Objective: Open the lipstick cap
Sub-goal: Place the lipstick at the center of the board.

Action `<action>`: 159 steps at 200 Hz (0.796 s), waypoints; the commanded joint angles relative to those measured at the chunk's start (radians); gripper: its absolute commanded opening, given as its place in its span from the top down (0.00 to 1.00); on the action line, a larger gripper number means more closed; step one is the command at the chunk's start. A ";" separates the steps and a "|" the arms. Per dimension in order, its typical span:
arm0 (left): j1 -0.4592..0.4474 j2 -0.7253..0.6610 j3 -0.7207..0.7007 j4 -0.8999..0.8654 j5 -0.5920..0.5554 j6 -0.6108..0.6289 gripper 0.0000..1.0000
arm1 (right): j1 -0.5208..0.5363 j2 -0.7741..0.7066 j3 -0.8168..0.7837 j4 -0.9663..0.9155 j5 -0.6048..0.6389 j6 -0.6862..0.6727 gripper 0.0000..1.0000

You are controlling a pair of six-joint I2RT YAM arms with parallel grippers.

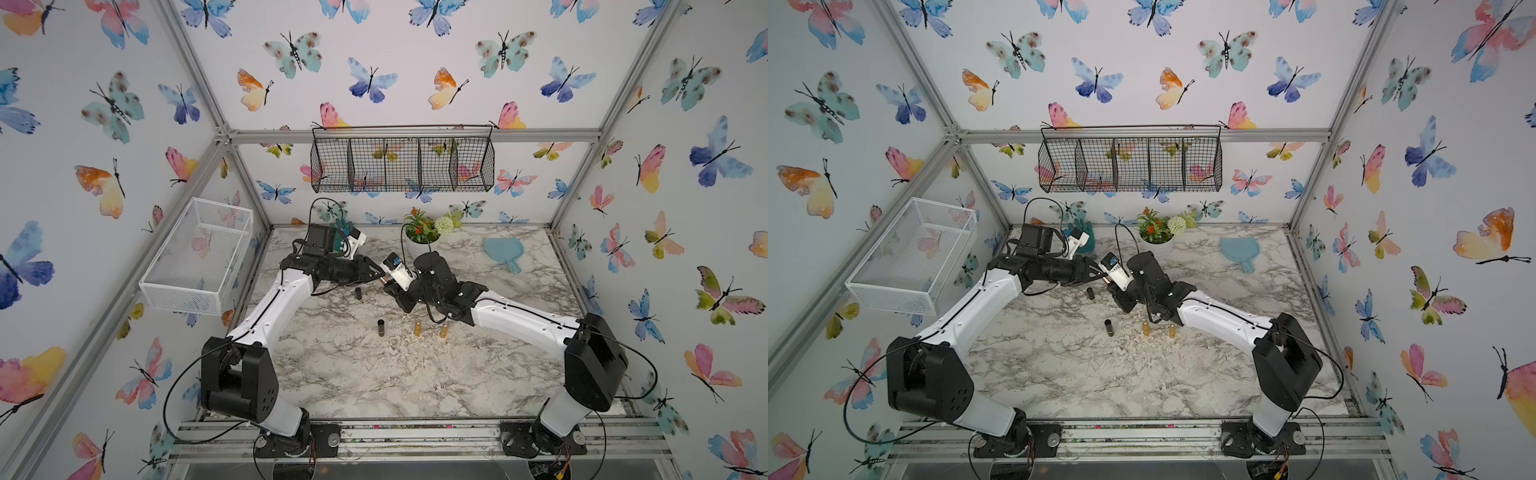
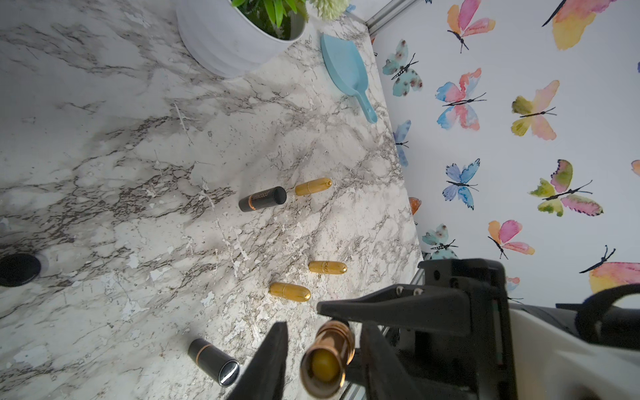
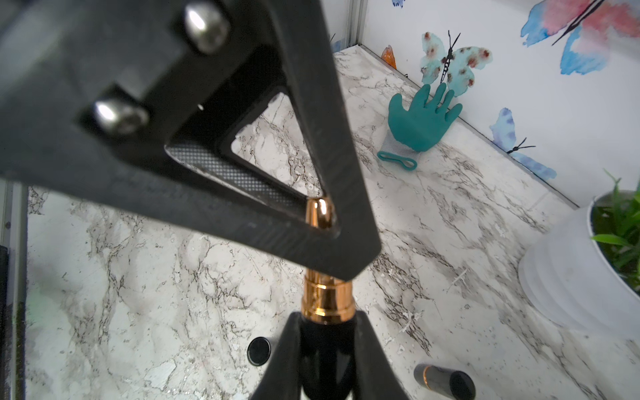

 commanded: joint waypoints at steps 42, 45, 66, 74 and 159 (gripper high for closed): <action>-0.020 0.013 0.028 -0.001 0.032 0.022 0.74 | 0.009 0.022 0.038 -0.020 0.002 -0.008 0.98; -0.020 0.013 0.027 -0.001 0.033 0.022 0.75 | 0.009 0.023 0.038 -0.020 0.003 -0.008 0.98; -0.021 0.009 0.028 -0.005 0.031 0.024 0.84 | 0.009 0.028 0.046 -0.032 0.021 -0.007 0.89; -0.020 0.007 0.030 -0.011 0.028 0.026 0.85 | 0.010 0.028 0.046 -0.032 0.031 -0.007 0.84; -0.015 -0.017 0.088 -0.021 -0.094 0.003 0.91 | 0.009 -0.044 0.003 -0.028 0.139 -0.006 0.20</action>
